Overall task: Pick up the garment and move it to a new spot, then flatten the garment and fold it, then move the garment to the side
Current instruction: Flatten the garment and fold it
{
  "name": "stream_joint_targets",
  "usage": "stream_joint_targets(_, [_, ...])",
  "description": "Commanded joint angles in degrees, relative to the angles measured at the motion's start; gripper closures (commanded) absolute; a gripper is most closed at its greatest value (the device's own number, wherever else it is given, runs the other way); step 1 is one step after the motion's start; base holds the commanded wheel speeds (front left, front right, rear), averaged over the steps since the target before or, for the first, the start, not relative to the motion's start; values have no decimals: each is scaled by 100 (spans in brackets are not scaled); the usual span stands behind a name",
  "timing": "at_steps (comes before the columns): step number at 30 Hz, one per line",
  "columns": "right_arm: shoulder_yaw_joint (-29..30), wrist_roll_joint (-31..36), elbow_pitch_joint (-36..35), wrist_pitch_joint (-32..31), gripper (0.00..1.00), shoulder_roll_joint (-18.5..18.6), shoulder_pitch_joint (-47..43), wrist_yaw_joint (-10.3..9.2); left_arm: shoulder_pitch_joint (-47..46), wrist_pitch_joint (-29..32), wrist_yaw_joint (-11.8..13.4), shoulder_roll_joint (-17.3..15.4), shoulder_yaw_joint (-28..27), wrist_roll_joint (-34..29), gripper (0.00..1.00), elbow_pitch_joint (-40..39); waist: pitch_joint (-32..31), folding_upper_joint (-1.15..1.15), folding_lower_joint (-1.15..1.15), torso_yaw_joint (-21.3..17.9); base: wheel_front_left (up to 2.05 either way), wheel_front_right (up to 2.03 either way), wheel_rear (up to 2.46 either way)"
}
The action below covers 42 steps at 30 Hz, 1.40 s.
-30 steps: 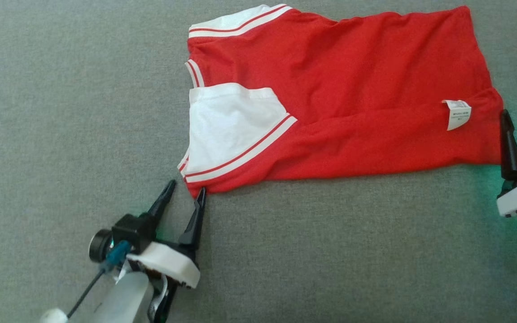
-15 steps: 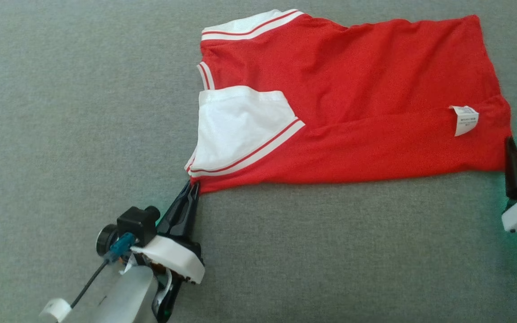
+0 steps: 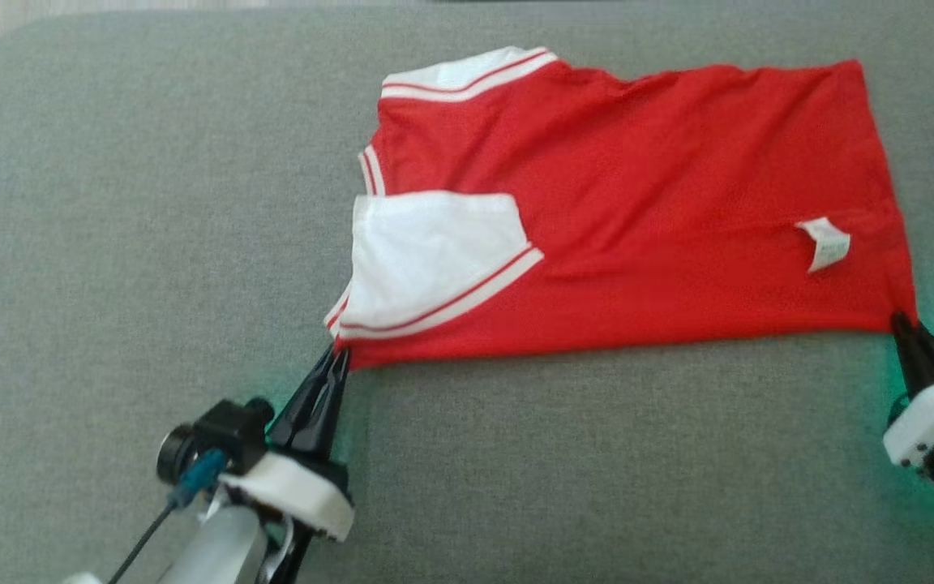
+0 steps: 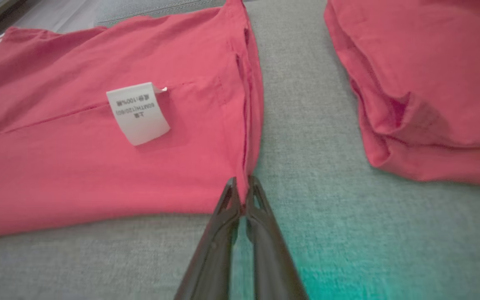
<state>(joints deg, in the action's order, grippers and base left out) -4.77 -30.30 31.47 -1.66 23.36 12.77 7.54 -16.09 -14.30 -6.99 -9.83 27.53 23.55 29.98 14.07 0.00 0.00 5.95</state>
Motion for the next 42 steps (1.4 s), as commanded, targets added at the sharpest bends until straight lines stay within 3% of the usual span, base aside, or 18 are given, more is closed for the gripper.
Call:
stream_joint_targets(1, [-65,-70,-190,-18,100,244,-240,-5,62,-68,70,-243,-263,-57,100,-227,-99,0,0,-20,0,0,0])
stream_joint_targets(13, [234,-228,-940,-314,100,428,-1503,-5,1114,93,115,-558,-67,-58,100,-1089,-714,0,0,11,0,0,0])
stream_joint_targets(21, [617,-71,-1665,-610,100,130,-2364,-5,1809,502,146,-787,-9,187,100,-1666,-830,0,0,-77,0,0,0])
stream_joint_targets(29, [940,193,-1953,-728,100,-104,-2574,-5,2089,856,144,-862,110,362,100,-1928,-830,0,0,-138,0,0,0])
stream_joint_targets(30, [1012,278,-1956,-692,51,-152,-2552,-5,2070,906,153,-860,109,394,69,-1935,-828,0,0,-146,0,0,0])
stream_joint_targets(31, [1012,278,-1956,-692,51,-152,-2552,-5,2070,906,153,-860,109,394,69,-1935,-828,0,0,-146,0,0,0])
stream_joint_targets(32, [1053,329,-1958,-655,0,-173,-2536,-5,2039,929,170,-859,99,401,0,-1940,-824,0,0,-151,0,0,0])
stream_joint_targets(37, [1156,513,-2073,-369,0,-264,-2378,-5,1527,1092,180,-1075,-51,348,0,-2284,-691,0,0,-213,0,0,0])
stream_joint_targets(42, [1110,563,-2253,-290,0,-244,-2109,-5,333,1487,89,-1527,-257,195,0,-2704,-275,0,0,-328,0,0,0])
